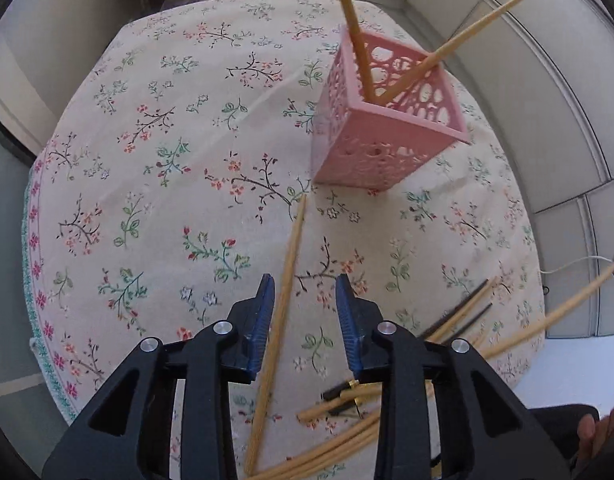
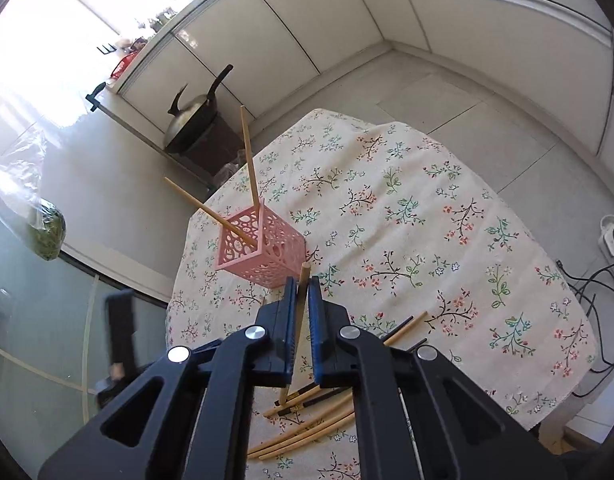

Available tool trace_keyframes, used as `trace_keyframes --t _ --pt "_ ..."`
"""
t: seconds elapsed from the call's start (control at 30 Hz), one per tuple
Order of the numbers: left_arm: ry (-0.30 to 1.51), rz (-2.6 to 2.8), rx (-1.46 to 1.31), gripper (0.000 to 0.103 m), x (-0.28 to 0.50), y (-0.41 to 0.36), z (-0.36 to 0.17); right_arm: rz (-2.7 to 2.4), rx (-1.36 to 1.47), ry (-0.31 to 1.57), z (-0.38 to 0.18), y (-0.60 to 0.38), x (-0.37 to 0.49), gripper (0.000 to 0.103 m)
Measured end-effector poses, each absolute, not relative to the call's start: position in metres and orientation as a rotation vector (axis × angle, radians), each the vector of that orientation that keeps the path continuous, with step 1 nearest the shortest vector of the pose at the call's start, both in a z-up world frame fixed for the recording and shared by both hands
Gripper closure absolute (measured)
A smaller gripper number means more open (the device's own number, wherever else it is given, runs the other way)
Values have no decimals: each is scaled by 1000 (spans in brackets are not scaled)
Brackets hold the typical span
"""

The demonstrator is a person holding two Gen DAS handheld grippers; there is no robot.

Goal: Organize utensils
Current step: 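Lift the held chopsticks upright and carry them toward the basket, then insert the chopstick into the basket and open the left tool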

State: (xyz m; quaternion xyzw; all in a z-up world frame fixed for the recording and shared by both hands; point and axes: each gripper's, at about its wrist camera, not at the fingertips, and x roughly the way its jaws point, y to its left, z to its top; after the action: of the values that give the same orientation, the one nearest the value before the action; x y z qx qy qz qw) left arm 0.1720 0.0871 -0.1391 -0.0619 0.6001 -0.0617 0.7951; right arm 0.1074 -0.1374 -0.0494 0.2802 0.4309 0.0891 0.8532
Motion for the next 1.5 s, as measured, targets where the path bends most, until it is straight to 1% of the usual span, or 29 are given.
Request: trace_keyframes --t 0.1,0.2,0.23,0.27,0.4,0.47,0.6,0.73,0.9,1.07,1.27,1.5 --pt "1319 -89 -133 71 186 84 -159 197 590 906 -50 -138 109 97" --pt "1318 -57 -77 71 194 75 -175 204 587 894 -50 -140 110 97" --pt "1296 -40 -52 77 194 73 -178 208 589 891 -49 -140 110 97" --pt "1265 -24 -26 97 193 72 -178 217 596 886 -48 -140 110 97" --pt "1226 -11 -22 99 185 78 -177 243 594 860 -38 -139 108 98" --pt "1207 -17 -42 99 176 87 -168 255 597 849 -33 -139 105 98" --pt "1101 -30 -104 99 144 106 -122 279 615 829 -23 -142 101 98" --pt "941 -13 -94 99 101 113 -62 301 621 807 -13 -146 93 98" --pt "757 11 -83 99 51 119 -15 294 626 776 -3 -157 85 98" --pt "664 25 -66 99 43 115 19 281 664 759 2 -172 84 98" --pt "595 -4 -70 99 57 100 63 273 705 741 6 -188 86 98" --pt "511 -91 -188 99 90 86 108 252 746 727 7 -210 88 98"
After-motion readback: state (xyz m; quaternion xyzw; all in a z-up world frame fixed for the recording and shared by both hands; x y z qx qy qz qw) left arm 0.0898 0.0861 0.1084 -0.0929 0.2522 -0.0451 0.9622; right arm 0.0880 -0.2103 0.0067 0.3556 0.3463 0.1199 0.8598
